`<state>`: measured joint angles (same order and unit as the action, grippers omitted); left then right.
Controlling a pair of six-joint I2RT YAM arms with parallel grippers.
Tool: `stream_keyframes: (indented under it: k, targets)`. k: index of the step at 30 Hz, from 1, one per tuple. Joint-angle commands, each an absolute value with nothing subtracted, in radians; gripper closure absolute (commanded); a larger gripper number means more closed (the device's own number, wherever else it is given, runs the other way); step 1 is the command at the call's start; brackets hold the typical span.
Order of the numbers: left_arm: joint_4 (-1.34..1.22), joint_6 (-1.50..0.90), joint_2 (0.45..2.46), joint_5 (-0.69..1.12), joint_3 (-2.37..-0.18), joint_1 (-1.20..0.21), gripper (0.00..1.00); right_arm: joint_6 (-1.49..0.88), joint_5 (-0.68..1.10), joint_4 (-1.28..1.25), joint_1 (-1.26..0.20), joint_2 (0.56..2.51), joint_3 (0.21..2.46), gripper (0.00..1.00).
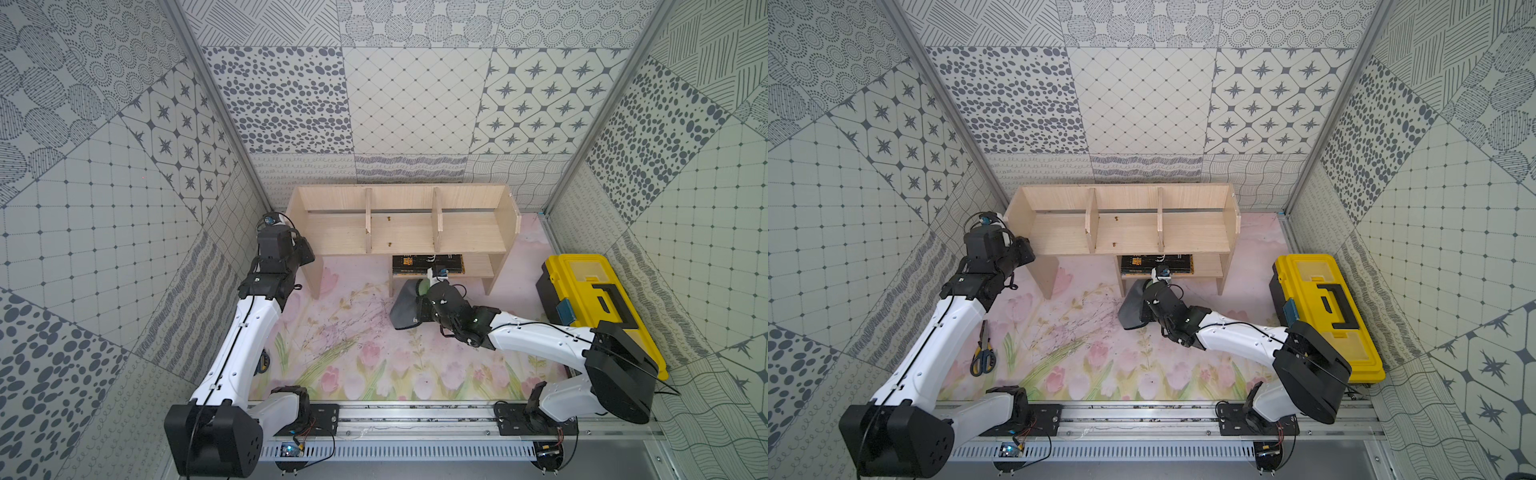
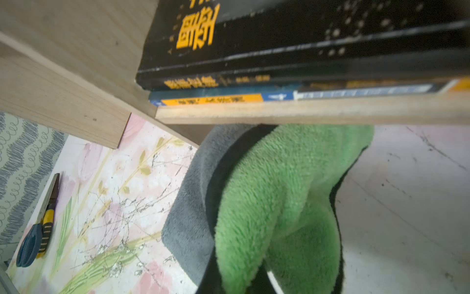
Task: Wipe the bookshelf clean with a cloth
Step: Hold the shelf at the center of the board, then wipe the dust from the shelf.
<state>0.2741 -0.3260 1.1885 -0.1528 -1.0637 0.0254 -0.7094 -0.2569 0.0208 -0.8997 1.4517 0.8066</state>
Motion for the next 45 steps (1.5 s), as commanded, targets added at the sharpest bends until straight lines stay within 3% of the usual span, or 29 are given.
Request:
stream_keyframes:
  k: [1,11,14,17,22,29,34,39,45]
  targets:
    - [0.144,-0.608,1.256,-0.068,-1.091,0.005,1.0,-0.63,-0.197,-0.06,-0.888,1.472,0.874,1.0]
    - [0.125,-0.678,1.248,-0.304,-1.002,-0.07,1.0,-0.566,-0.319,-0.072,-0.955,1.66,1.125,1.0]
    - [0.121,-0.66,1.261,-0.289,-1.011,-0.07,1.0,-0.601,-0.391,-0.103,-0.942,1.731,1.118,1.0]
    - [0.105,-0.636,1.258,-0.3,-0.996,-0.069,1.0,-0.691,-0.329,-0.202,-0.873,1.74,1.003,1.0]
    - [0.115,-0.613,1.262,-0.306,-1.003,-0.067,1.0,-0.825,-0.237,-0.408,-0.682,1.598,0.685,1.0]
    - [0.119,-0.619,1.259,-0.335,-0.998,-0.063,1.0,-0.67,-0.281,-0.302,-0.586,1.302,0.547,1.0]
    - [0.109,-0.617,1.269,-0.319,-0.995,-0.054,1.0,-0.593,-0.317,-0.263,-0.7,1.366,0.646,1.0]
    - [0.087,-0.601,1.275,-0.315,-0.986,-0.054,1.0,-0.512,-0.411,-0.212,-0.888,1.584,0.892,1.0]
    - [0.084,-0.594,1.289,-0.318,-0.979,-0.055,1.0,-0.551,-0.412,-0.227,-0.909,1.724,0.998,1.0]
